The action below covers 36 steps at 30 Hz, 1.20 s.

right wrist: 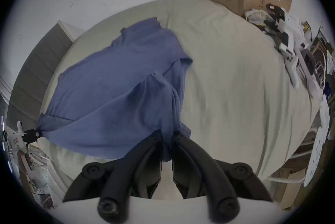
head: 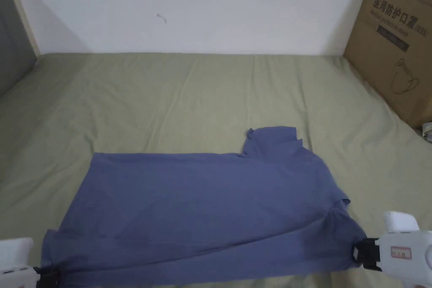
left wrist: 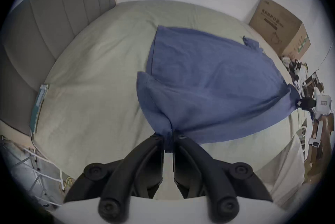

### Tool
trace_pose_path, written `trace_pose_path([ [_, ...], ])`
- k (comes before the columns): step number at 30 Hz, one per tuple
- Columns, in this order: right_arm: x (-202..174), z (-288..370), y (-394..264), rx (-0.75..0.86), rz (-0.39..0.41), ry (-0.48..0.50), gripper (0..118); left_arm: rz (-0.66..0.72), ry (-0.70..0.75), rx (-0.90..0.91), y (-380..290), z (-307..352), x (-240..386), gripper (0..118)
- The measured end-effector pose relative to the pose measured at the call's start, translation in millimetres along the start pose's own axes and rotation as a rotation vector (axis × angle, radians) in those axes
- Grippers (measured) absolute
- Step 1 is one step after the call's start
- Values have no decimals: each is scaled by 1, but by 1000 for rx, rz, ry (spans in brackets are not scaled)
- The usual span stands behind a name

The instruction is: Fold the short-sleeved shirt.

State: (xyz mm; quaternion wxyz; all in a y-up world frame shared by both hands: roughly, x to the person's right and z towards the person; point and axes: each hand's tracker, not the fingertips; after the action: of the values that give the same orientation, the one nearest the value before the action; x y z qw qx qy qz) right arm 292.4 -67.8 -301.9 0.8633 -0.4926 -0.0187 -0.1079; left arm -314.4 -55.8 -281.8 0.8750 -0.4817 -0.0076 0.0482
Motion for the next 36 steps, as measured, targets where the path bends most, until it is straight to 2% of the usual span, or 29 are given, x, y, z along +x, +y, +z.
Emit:
trace_pose_path([
  [2,5,-9,-14,-10,-33,3,20,3,1,-17,-9,-6,-2,11],
  [3,6,-12,-17,-29,-40,-8,33,23,-1,-11,-13,-9,-5,22],
  [4,7,-14,-20,-41,-34,-46,52,50,1,-19,-13,-12,-8,52],
  [5,7,-14,-21,-41,-24,-71,65,64,27,-37,-11,-14,-10,74],
  [6,8,-11,-21,-34,-18,-79,68,60,47,-44,-10,-15,-11,88],
  [7,8,-6,-19,-27,-16,-76,68,59,47,-31,-9,-12,-13,94],
  [14,-14,28,34,127,27,-32,68,67,-7,95,40,16,0,94],
  [16,-23,24,55,136,33,6,68,46,-20,112,56,12,7,90],
  [17,-28,21,64,140,34,17,67,41,-26,113,62,9,11,79],
  [18,-35,16,72,145,38,24,61,30,-32,110,68,3,18,56],
  [19,-41,10,79,148,45,28,31,21,-35,109,73,-3,22,12],
  [20,-48,2,84,141,47,21,0,17,-19,104,75,-12,25,0],
  [21,-54,-7,86,134,40,5,1,13,6,104,76,-19,30,0],
  [23,-56,-23,91,63,46,52,0,0,-13,79,81,-28,37,0],
  [26,-56,-44,110,64,52,29,0,-8,-9,78,96,-34,38,0],
  [29,-49,-64,149,83,16,40,0,-14,-2,77,115,-47,42,0],
  [30,-48,-71,164,105,-1,30,1,-12,-4,79,124,-52,41,0],
  [31,-47,-80,180,112,1,21,16,-9,-7,79,130,-57,43,0],
  [33,-44,-102,215,84,22,2,68,-8,-18,79,138,-69,49,0],
  [34,-44,-115,228,56,57,-25,74,-7,-22,76,144,-76,51,0],
  [36,-47,-132,250,36,98,-58,73,-5,-32,68,148,-88,56,0],
])
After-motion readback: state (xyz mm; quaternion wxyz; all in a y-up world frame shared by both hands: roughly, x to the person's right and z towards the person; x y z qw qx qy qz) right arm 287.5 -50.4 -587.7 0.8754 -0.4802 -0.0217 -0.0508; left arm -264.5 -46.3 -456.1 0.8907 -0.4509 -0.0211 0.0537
